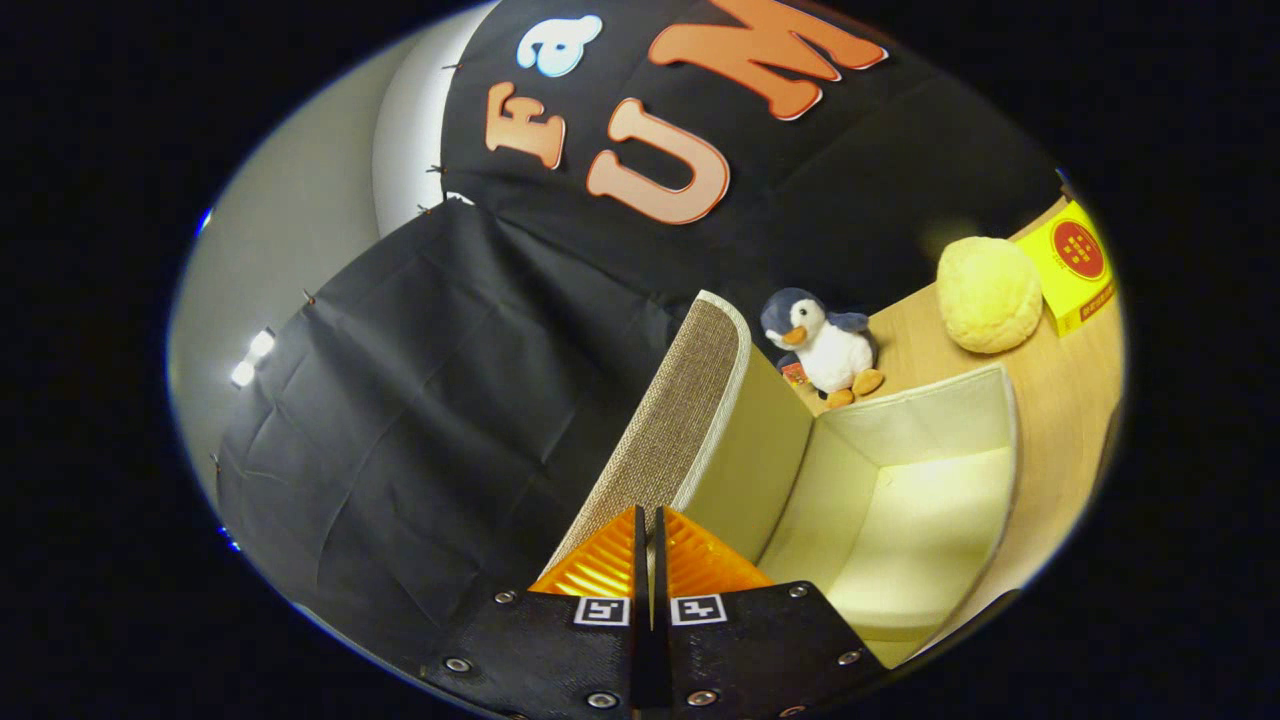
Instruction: Open the storage box then place both shoes into the box .Put the left shoe in first, then the right shoe, with the right side of both shoes facing outward in a uniform manner.
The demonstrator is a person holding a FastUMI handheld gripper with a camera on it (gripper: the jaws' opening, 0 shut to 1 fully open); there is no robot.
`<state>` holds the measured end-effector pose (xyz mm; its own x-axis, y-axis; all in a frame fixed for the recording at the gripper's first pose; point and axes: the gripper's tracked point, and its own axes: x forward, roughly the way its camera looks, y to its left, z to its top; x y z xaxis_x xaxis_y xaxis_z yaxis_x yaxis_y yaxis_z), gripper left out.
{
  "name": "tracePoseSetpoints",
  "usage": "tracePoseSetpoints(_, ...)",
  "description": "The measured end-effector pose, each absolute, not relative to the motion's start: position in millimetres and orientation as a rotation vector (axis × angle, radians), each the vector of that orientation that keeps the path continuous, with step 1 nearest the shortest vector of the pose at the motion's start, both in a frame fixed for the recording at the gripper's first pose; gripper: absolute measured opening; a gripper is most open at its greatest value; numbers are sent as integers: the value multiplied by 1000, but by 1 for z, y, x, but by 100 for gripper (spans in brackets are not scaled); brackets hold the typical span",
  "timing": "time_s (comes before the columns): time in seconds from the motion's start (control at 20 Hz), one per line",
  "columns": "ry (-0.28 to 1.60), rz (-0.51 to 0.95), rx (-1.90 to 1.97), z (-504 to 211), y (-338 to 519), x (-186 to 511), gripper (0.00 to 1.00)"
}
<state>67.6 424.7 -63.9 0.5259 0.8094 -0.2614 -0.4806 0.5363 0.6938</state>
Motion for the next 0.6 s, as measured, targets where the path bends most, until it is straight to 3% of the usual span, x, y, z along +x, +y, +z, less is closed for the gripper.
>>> tracePoseSetpoints(0.3,654,817,394,-89,493,66,1)
tracePoseSetpoints(0.35,653,815,354,-99,501,65,18)
tracePoseSetpoints(0.5,649,784,248,-107,488,58,88)
tracePoseSetpoints(0.55,639,764,219,-111,481,61,98)
tracePoseSetpoints(0.6,630,745,199,-113,472,64,98)
